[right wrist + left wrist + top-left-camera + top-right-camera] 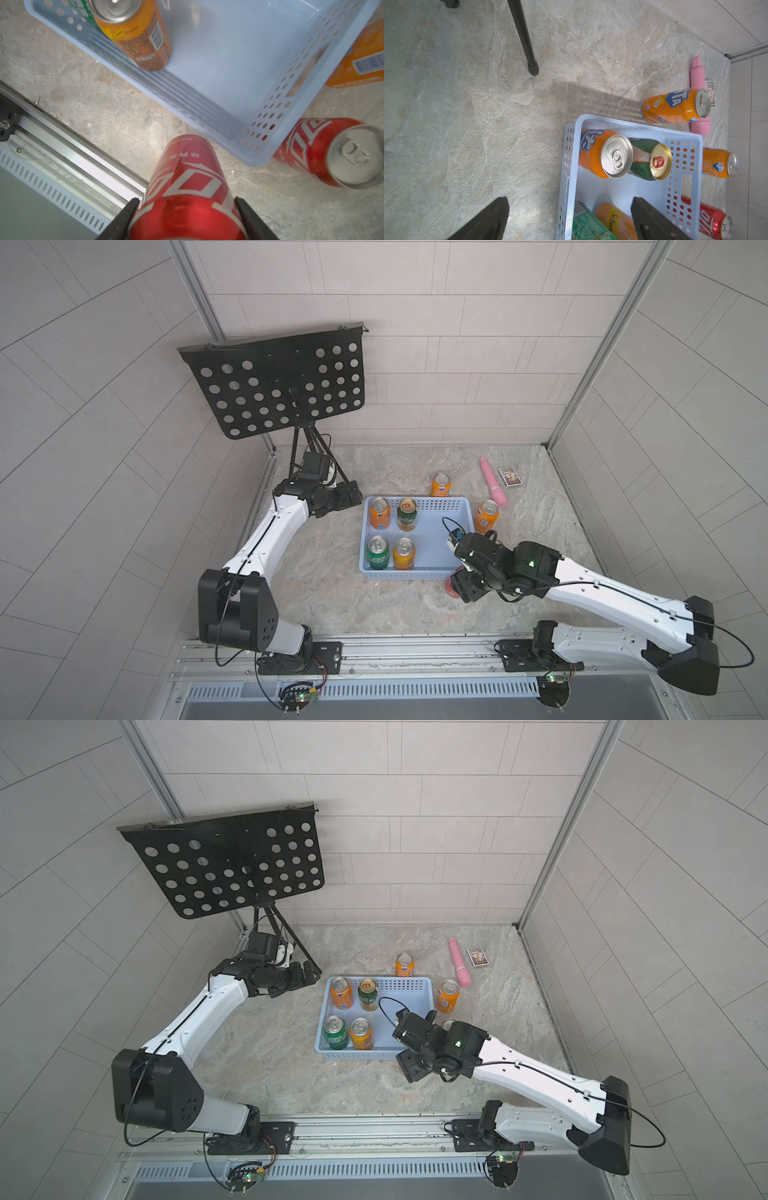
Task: Take out the drinks from the basket
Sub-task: Place the drink at the center of the board.
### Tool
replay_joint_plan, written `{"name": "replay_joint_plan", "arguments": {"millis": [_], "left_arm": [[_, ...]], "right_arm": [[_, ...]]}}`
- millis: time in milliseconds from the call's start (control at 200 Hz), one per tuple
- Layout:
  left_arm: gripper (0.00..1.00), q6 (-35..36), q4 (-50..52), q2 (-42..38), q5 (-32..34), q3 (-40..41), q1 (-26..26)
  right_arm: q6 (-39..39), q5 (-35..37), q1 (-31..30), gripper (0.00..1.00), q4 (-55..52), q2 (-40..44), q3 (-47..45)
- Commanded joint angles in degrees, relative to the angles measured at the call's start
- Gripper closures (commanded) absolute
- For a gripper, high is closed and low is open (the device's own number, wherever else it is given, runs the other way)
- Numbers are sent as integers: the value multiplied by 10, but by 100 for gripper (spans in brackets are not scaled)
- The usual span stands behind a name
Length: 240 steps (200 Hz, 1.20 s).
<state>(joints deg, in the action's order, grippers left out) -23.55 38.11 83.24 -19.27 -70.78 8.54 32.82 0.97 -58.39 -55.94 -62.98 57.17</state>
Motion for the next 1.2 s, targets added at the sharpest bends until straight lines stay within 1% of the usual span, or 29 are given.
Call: {"name": "replay_joint_plan", "arguments": {"millis": [0, 85, 370, 525, 976, 1056, 1106, 1196], "left_arm": [[0, 3, 11, -1, 1, 3, 0], [0, 2, 12, -1, -1, 3, 0], [0, 0, 9, -2, -4, 4, 1], [0, -1, 9, -2, -5, 4, 0], [0, 2, 12, -1, -3, 2, 0], [0, 2, 12, -2, -2, 2, 0], [0, 1, 12, -1, -2, 2, 0], [0, 1, 12, 0, -7, 2, 0]], "right_arm": [[22, 40, -23, 73, 71, 6, -9], [23, 61, -34, 73, 82, -1, -25], [20, 83, -55, 73, 94, -55, -42], [16, 76, -59, 73, 98, -83, -39], [23, 44, -73, 71, 157, -115, -77], [22, 47, -74, 66, 150, -122, -73], [22, 51, -75, 61, 144, -122, -69], [22, 57, -75, 42, 132, -117, -61]]}}
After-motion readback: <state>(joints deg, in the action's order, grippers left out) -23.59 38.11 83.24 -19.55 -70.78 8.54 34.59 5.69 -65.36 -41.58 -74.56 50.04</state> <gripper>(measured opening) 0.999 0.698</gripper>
